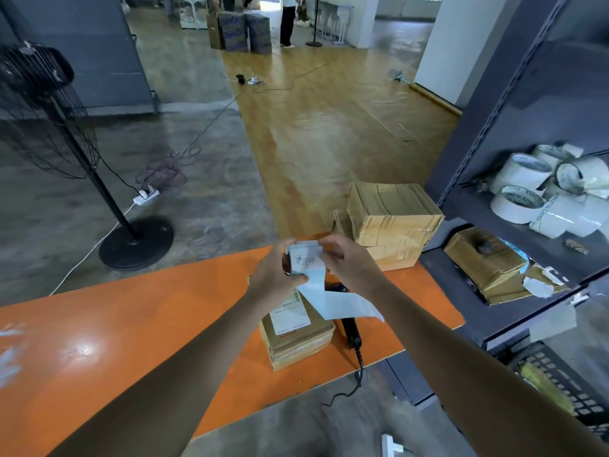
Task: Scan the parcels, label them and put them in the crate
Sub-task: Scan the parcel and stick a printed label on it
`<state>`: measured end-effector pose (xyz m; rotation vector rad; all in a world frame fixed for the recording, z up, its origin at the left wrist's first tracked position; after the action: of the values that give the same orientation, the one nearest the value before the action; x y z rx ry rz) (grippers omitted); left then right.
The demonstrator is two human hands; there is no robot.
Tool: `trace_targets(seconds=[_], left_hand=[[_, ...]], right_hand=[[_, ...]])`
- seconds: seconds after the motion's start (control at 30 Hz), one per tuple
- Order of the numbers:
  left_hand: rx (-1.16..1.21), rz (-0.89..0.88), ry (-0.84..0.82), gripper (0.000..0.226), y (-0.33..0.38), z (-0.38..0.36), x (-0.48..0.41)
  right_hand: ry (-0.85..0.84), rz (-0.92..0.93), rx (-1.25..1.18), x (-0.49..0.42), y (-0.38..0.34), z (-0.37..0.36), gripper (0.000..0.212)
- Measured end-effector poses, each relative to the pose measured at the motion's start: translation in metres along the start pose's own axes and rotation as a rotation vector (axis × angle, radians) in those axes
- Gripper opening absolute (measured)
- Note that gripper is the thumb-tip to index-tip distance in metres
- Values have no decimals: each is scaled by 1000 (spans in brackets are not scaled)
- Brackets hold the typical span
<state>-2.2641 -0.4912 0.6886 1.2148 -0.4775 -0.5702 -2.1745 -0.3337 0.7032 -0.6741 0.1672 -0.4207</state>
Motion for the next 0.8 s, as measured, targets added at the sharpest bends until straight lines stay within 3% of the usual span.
trace_targets(seconds=[0.2, 0.47, 0.63, 0.8], left_hand=[[-16, -2, -2, 75, 0, -2, -1], [-11, 72, 1, 58, 4, -6, -6], [11, 126, -44, 54, 4, -4, -9], [135, 197, -47, 29, 7, -4, -13]], right_hand=[[24, -11, 113, -1, -10, 4, 3], [40, -34, 154, -4, -11, 0, 22], [3, -55, 118, -2, -9, -4, 23], [12, -49, 119, -3, -6, -3, 24]])
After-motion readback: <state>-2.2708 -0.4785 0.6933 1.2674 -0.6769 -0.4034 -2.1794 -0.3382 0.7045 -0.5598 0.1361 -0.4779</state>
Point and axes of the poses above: each hand's wrist, its own x-axis away from the middle knuckle, its own z-axis out of the back of the hand, y = z × x, the point moved 1 cm from there along -x, towards the middle knuckle, and after that the axes turned 15 degrees about x, right-handed, at the moved point
